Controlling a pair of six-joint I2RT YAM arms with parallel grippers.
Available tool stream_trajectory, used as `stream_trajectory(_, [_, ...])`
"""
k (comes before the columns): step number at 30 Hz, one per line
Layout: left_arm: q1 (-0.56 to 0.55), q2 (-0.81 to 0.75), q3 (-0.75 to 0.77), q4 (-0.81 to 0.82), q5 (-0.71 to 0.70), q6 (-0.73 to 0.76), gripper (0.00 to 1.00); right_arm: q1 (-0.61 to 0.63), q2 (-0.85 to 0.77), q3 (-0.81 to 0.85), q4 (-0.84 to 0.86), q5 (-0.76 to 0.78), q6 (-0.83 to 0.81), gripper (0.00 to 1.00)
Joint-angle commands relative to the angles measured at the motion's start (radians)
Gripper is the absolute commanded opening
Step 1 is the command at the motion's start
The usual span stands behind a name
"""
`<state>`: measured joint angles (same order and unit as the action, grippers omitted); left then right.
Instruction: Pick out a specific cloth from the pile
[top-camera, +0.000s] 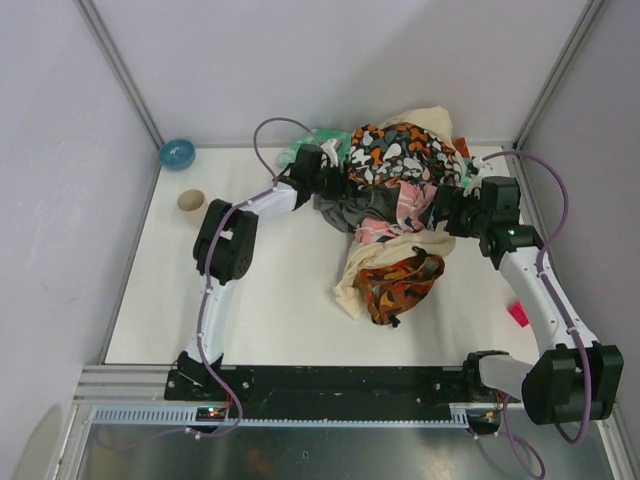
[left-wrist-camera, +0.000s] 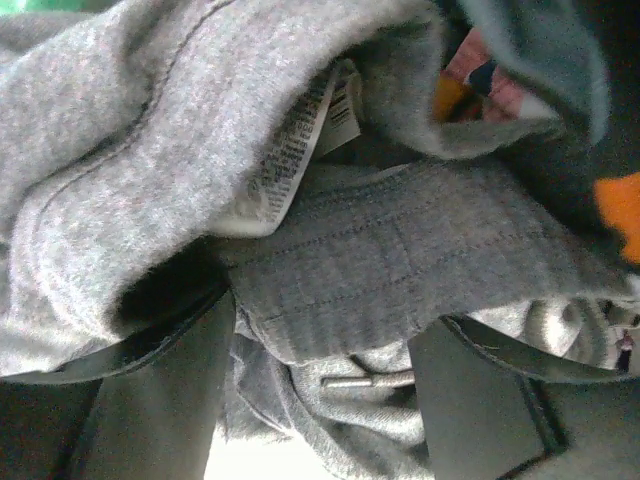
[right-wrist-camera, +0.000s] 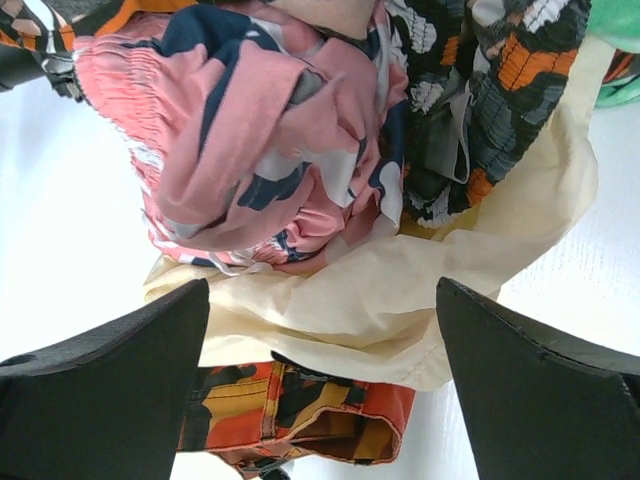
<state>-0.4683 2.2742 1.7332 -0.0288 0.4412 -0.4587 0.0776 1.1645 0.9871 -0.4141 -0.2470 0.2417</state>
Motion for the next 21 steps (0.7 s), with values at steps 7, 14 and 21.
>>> stream_trajectory(7, [-0.001,-0.038,0.038,0.076,-0.014,0.004,0.16,0.009,-0.075,-0.021,0.019,0.070,-0.018,0.99])
stream_trajectory(14, [-0.003,-0.262,-0.048,-0.029,-0.188,0.055,0.11,0.097,-0.082,-0.043,0.059,0.086,-0.054,0.99])
stream_trajectory(21, [-0.014,-0.494,-0.120,-0.103,-0.373,0.123,0.04,0.126,-0.095,-0.044,0.051,0.106,-0.053,0.99])
